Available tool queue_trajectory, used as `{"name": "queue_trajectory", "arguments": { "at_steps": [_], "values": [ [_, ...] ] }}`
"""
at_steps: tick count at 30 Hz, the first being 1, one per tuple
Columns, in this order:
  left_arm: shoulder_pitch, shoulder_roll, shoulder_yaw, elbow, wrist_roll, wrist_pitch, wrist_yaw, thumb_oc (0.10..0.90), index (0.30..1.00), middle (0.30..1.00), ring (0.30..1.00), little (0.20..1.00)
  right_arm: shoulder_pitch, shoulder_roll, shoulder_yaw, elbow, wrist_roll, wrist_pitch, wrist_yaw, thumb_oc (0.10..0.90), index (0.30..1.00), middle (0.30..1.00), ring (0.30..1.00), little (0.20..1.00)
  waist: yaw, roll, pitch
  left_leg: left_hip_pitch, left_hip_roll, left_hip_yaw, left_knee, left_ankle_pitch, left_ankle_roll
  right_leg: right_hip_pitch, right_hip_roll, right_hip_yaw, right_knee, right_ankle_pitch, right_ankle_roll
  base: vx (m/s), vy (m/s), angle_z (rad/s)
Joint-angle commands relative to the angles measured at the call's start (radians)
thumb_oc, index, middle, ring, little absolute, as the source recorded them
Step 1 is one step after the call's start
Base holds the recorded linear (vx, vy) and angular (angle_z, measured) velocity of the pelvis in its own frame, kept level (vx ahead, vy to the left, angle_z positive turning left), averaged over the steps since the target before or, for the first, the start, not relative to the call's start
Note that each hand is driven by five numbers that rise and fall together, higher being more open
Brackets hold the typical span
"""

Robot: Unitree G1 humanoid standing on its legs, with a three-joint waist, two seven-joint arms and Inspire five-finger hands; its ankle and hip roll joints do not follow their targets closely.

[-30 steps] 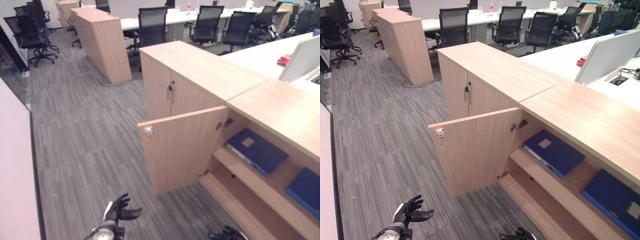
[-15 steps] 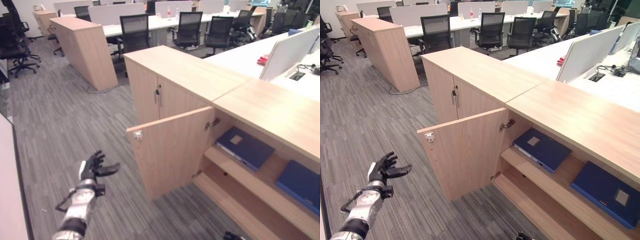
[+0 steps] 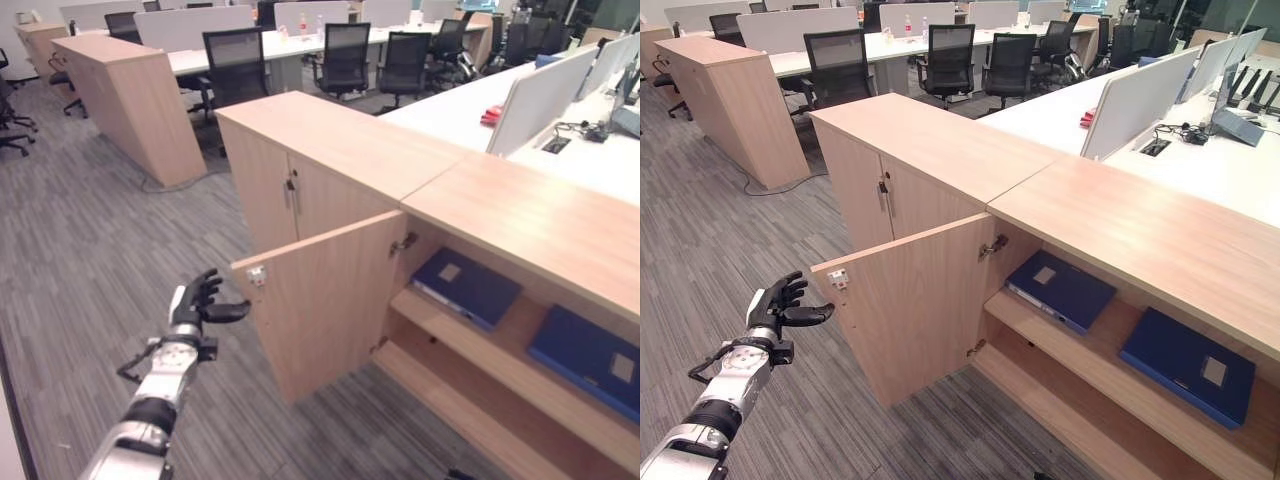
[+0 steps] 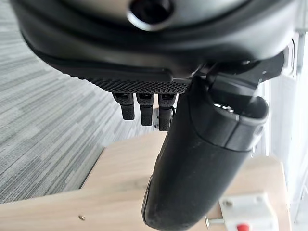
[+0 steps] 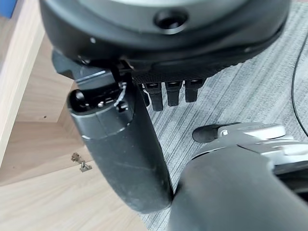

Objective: Put the empty folder in the office cabinet

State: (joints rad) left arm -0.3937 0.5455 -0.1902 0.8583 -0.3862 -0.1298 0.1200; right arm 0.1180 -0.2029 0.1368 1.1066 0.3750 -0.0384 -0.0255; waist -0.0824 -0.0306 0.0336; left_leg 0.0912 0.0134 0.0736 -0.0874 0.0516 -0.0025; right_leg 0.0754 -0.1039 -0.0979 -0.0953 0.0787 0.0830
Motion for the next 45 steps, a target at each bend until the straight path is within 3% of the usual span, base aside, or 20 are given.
{"name": "queue_trajectory", "arguments": {
  "at_steps": [1,8,13,21,26,30,33,34,35,38,39,40,42,43,45],
  "values": [
    [-0.223,0.034,0.017,0.049,0.007,-0.091,0.005,0.800,0.900,0.900,0.900,0.900,-0.046,-0.051,-0.004,0.030,0.024,-0.026,-0.001,0.800,0.900,0.900,0.900,0.900,0.000,0.035,-0.017,0.039,-0.010,-0.004,0.000,-0.139,-0.041,0.035,-0.061,-0.037,0.027,-0.072,0.099,0.01,0.021,-0.10],
    [-0.213,-0.073,-0.011,-0.033,-0.045,-0.106,-0.005,0.800,0.900,0.900,0.900,0.900,-0.057,-0.052,-0.023,0.059,0.021,-0.019,-0.016,0.800,0.900,0.900,0.900,0.900,-0.011,0.031,-0.013,0.046,-0.010,0.007,0.000,-0.145,-0.036,0.030,-0.063,-0.021,0.026,-0.066,0.101,0.00,0.005,-0.02],
    [-0.120,-0.178,-0.121,-0.218,-0.002,-0.103,-0.070,0.800,0.900,0.900,0.900,0.900,-0.064,-0.039,-0.039,0.073,0.017,-0.010,-0.021,0.800,0.900,0.900,0.900,0.900,-0.001,0.028,-0.001,0.048,-0.015,0.005,0.000,-0.148,-0.029,0.032,-0.067,-0.027,0.027,-0.065,0.099,0.00,0.001,0.02],
    [0.045,-0.228,-0.173,-0.444,-0.043,-0.089,-0.150,0.800,0.900,0.900,0.900,0.900,-0.069,-0.015,-0.064,0.085,0.030,-0.003,-0.025,0.800,0.900,0.900,0.900,0.900,0.028,0.031,0.018,0.040,-0.020,-0.011,0.000,-0.146,-0.022,0.033,-0.072,-0.046,0.035,-0.068,0.096,-0.01,0.001,0.02],
    [0.195,-0.214,-0.201,-0.598,-0.070,-0.066,-0.232,0.800,0.900,0.900,0.900,0.900,-0.072,-0.004,-0.083,0.085,0.049,0.000,-0.019,0.800,0.900,0.900,0.900,0.900,0.053,0.036,0.035,0.039,-0.024,-0.016,0.000,-0.145,-0.015,0.027,-0.076,-0.055,0.063,-0.077,0.093,0.00,0.008,0.03],
    [0.230,-0.162,-0.232,-0.702,-0.039,-0.060,-0.272,0.800,0.900,0.900,0.900,0.900,-0.089,-0.005,-0.108,0.080,0.079,-0.003,-0.017,0.800,0.900,0.900,0.900,0.900,0.066,0.042,0.056,0.024,-0.027,-0.020,0.000,-0.138,-0.010,-0.002,-0.082,-0.060,0.098,-0.083,0.095,-0.04,0.017,-0.04],
    [0.222,-0.137,-0.246,-0.765,-0.015,-0.073,-0.273,0.800,0.900,0.900,0.900,0.900,-0.143,-0.019,-0.113,0.059,0.100,-0.011,-0.025,0.800,0.900,0.900,0.900,0.900,0.075,0.065,0.094,-0.010,-0.019,0.016,0.000,-0.125,-0.006,-0.078,-0.088,-0.079,0.167,-0.080,0.107,-0.19,0.000,-0.11],
    [0.222,-0.127,-0.251,-0.788,-0.018,-0.076,-0.274,0.800,0.900,0.900,0.900,0.900,-0.172,-0.021,-0.112,0.048,0.106,-0.015,-0.030,0.800,0.900,0.900,0.900,0.900,0.085,0.081,0.112,-0.020,-0.004,0.045,0.000,-0.117,-0.009,-0.106,-0.108,-0.137,0.220,-0.075,0.111,-0.10,-0.004,-0.32],
    [0.221,-0.127,-0.250,-0.788,-0.018,-0.076,-0.274,0.800,0.900,0.900,0.900,0.900,-0.174,-0.021,-0.113,0.048,0.106,-0.015,-0.030,0.800,0.900,0.900,0.900,0.900,0.086,0.081,0.113,-0.021,-0.005,0.046,0.000,-0.117,-0.009,-0.111,-0.109,-0.135,0.226,-0.078,0.112,-0.14,-0.003,-0.49],
    [0.214,-0.086,-0.259,-0.846,0.001,-0.076,-0.287,0.800,0.900,0.900,0.900,0.900,-0.199,-0.018,-0.109,0.041,0.095,-0.014,-0.032,0.800,0.900,0.900,0.900,0.900,0.129,0.118,0.113,-0.034,0.027,0.133,0.001,-0.102,-0.013,-0.119,-0.203,-0.384,0.322,-0.085,0.102,-0.09,0.023,-0.76],
    [0.216,-0.084,-0.259,-0.848,0.001,-0.075,-0.286,0.800,0.900,0.900,0.900,0.900,-0.198,-0.017,-0.109,0.041,0.094,-0.014,-0.032,0.800,0.900,0.900,0.900,0.900,0.129,0.115,0.116,-0.029,0.024,0.132,0.003,-0.109,-0.013,-0.120,-0.210,-0.382,0.340,-0.099,0.105,-0.05,-0.041,-1.22],
    [0.226,-0.061,-0.251,-0.879,0.008,-0.078,-0.294,0.800,0.900,0.900,0.900,0.900,-0.197,-0.007,-0.100,0.035,0.085,-0.015,-0.022,0.800,0.900,0.900,0.900,0.900,0.135,0.117,0.113,-0.024,0.034,0.175,0.008,-0.110,-0.010,-0.124,-0.238,-0.430,0.393,-0.108,0.100,-0.02,-0.088,-1.08],
    [0.244,-0.052,-0.250,-0.887,0.007,-0.084,-0.305,0.800,0.900,0.900,0.900,0.900,-0.190,0.000,-0.093,0.038,0.082,-0.017,-0.012,0.800,0.900,0.900,0.900,0.900,0.134,0.104,0.105,-0.024,0.036,0.204,0.010,-0.108,-0.015,-0.104,-0.222,-0.395,0.339,-0.114,0.104,0.00,-0.169,-0.65],
    [0.267,-0.068,-0.245,-0.891,-0.010,-0.085,-0.315,0.800,0.900,0.900,0.900,0.900,-0.184,-0.006,-0.091,0.040,0.079,-0.015,-0.006,0.800,0.900,0.900,0.900,0.900,0.123,0.103,0.095,-0.029,0.031,0.208,0.012,-0.102,-0.024,-0.086,-0.196,-0.340,0.261,-0.119,0.103,0.03,-0.145,-0.27],
    [0.278,-0.075,-0.242,-0.890,-0.020,-0.086,-0.319,0.800,0.900,0.900,0.900,0.900,-0.184,-0.014,-0.087,0.040,0.075,-0.014,-0.007,0.800,0.900,0.900,0.900,0.900,0.118,0.111,0.089,-0.031,0.034,0.214,0.013,-0.099,-0.032,-0.076,-0.181,-0.325,0.218,-0.117,0.103,0.02,-0.135,-0.41]
  ]
}}
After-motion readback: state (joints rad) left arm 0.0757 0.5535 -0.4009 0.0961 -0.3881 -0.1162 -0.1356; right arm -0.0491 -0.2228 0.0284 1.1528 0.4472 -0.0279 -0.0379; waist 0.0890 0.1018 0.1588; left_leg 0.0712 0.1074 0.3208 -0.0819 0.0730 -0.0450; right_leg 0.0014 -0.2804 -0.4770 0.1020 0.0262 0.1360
